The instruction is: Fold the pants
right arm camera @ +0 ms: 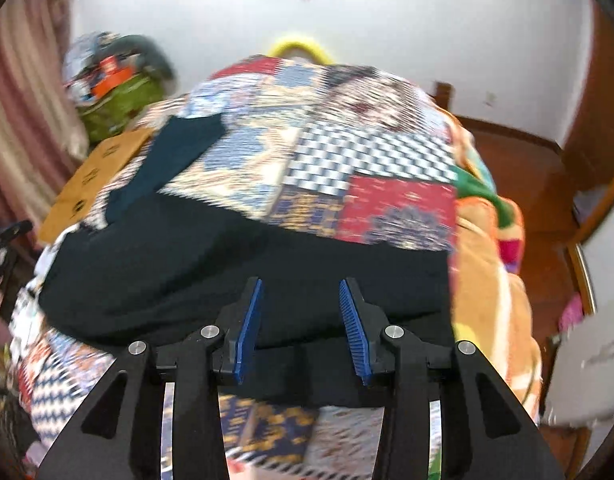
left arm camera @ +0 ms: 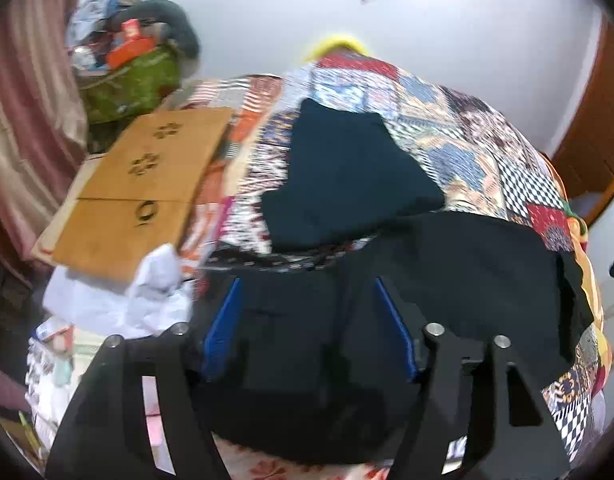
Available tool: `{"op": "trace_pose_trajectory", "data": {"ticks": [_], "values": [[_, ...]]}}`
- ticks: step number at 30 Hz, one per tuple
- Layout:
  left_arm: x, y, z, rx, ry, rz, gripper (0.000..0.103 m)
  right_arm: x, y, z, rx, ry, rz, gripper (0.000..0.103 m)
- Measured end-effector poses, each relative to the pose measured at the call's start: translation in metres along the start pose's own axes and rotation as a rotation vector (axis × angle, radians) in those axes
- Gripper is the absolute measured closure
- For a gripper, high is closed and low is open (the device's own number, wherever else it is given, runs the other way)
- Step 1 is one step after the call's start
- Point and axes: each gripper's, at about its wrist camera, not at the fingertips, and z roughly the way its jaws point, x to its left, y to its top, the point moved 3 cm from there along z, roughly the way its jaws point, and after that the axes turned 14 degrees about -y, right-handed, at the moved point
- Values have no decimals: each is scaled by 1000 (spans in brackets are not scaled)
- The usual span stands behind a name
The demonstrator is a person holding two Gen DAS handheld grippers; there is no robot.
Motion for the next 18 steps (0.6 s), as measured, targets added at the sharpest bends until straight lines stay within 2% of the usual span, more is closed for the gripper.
{"op": "trace_pose_trajectory", "data": {"ticks": [7,12,14,16,18], "values": [[-32,4,67,113,-41,49,33,-35,9,58,111,-54,62,63],[-39,-8,105,202,-27,74,31,-34,20,99,161,-55,54,63],[-36,-13,113,209,-30,57,27,-30,24,117,183,-48,50,63],[-32,-15,115,192,-23,29,19,-28,26,131,204,-43,39,63],[-28,-16,116,188,-27,3,16,-27,23,142,217,-38,27,63]]}}
